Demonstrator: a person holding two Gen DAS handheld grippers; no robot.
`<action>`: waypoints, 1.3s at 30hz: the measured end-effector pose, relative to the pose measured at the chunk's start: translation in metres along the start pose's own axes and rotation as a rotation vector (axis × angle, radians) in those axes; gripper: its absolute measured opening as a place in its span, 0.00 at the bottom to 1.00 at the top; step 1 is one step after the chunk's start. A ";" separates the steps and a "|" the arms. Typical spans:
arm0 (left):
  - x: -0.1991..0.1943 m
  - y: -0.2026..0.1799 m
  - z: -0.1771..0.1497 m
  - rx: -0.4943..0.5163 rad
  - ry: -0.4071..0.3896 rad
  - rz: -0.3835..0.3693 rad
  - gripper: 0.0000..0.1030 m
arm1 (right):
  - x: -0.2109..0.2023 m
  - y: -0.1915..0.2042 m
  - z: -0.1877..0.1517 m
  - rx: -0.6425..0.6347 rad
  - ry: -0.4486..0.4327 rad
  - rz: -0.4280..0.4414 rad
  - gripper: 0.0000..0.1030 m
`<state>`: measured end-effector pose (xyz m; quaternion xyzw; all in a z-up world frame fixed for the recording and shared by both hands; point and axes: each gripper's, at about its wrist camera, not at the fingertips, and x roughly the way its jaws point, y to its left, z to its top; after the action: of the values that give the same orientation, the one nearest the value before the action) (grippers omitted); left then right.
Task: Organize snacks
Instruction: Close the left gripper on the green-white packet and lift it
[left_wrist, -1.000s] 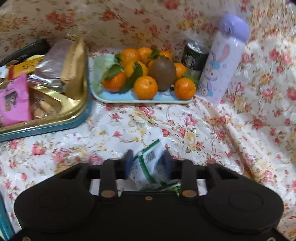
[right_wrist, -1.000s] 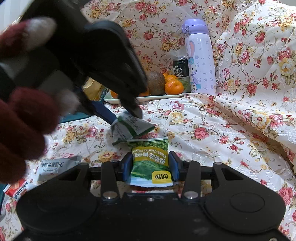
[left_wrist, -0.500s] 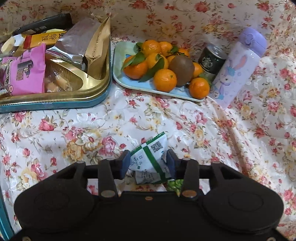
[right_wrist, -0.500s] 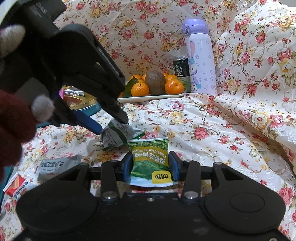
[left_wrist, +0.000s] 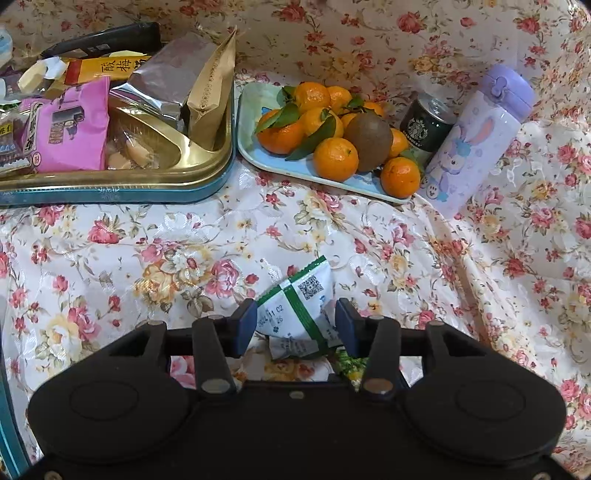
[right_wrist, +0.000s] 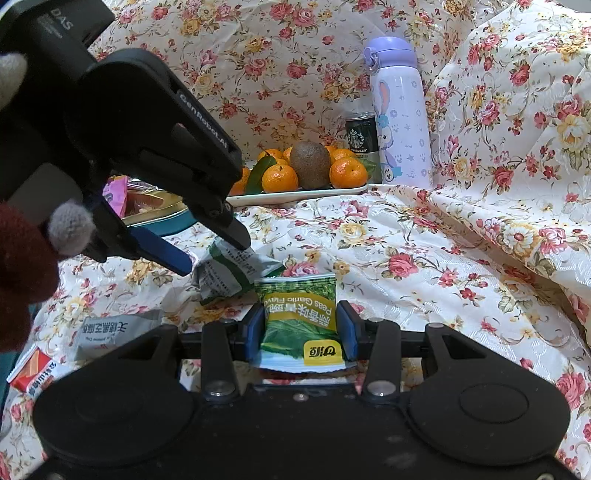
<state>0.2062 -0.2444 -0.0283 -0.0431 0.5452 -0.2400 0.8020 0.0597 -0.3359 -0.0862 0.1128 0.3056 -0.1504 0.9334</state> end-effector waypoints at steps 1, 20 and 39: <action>0.002 -0.002 0.000 0.013 0.002 0.013 0.53 | 0.000 0.000 0.000 0.000 0.000 0.000 0.44; 0.037 -0.040 -0.015 0.337 -0.024 0.205 0.65 | -0.001 0.000 -0.001 0.001 0.000 0.001 0.44; 0.001 -0.030 -0.015 0.303 -0.090 0.196 0.51 | -0.001 0.001 -0.001 0.001 0.000 0.002 0.44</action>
<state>0.1828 -0.2680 -0.0255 0.1207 0.4678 -0.2381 0.8426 0.0591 -0.3345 -0.0862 0.1135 0.3053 -0.1497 0.9336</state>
